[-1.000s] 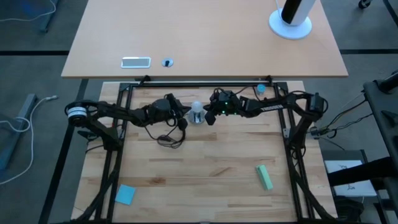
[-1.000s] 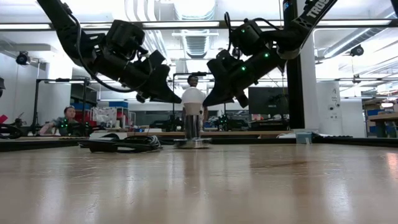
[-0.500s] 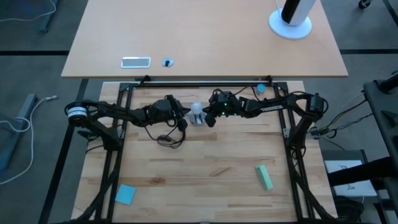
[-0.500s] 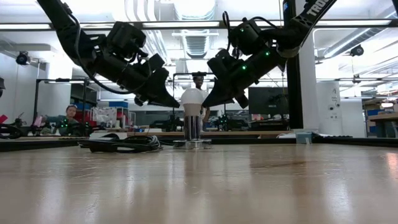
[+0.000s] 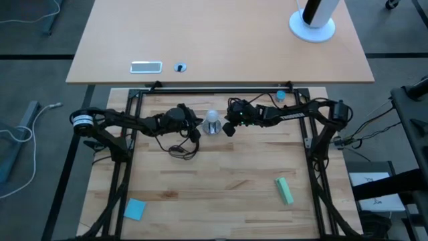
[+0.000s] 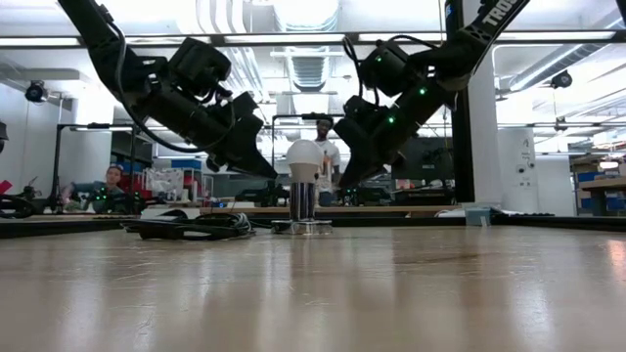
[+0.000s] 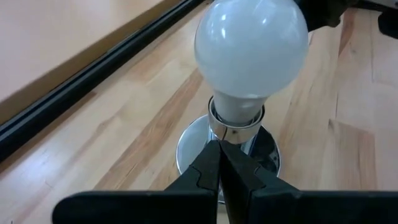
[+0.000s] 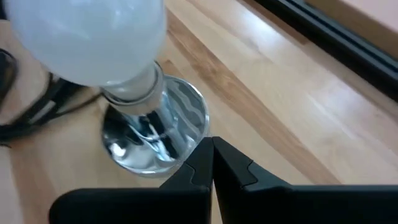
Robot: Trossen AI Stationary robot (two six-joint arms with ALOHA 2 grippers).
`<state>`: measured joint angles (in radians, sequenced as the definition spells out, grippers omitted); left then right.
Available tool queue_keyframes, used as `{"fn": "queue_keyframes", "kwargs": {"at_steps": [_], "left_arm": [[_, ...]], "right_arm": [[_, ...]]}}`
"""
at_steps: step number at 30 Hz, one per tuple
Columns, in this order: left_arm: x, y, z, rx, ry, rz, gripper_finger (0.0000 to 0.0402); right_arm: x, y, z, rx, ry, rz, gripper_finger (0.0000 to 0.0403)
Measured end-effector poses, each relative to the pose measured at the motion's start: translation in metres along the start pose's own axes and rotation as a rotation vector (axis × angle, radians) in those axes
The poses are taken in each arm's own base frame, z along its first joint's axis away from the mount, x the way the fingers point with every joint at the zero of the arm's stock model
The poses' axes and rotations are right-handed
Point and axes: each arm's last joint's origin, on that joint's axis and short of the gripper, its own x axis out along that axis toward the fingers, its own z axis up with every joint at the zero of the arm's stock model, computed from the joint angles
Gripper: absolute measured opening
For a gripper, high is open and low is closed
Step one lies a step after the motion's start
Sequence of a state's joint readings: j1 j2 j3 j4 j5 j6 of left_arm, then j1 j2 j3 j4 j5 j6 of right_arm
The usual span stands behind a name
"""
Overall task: Screw lightbulb
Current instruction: Insert the lightbulb into the lamp
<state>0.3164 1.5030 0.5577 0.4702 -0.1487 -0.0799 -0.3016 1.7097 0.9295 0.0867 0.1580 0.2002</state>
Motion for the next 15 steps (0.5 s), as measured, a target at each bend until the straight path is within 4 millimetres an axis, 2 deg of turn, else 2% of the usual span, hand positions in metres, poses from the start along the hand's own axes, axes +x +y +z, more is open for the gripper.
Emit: {"fn": "queue_keyframes", "kwargs": {"at_steps": [7,15], "left_arm": [[-0.005,0.001,0.005,0.007,-0.025,0.022,0.0000],[-0.026,0.003,0.022,0.017,-0.107,0.020,0.0000]], "right_arm": [[0.000,0.000,0.001,-0.020,-0.010,0.004,0.0000],[0.000,0.003,0.006,-0.019,-0.057,0.049,0.0000]]}}
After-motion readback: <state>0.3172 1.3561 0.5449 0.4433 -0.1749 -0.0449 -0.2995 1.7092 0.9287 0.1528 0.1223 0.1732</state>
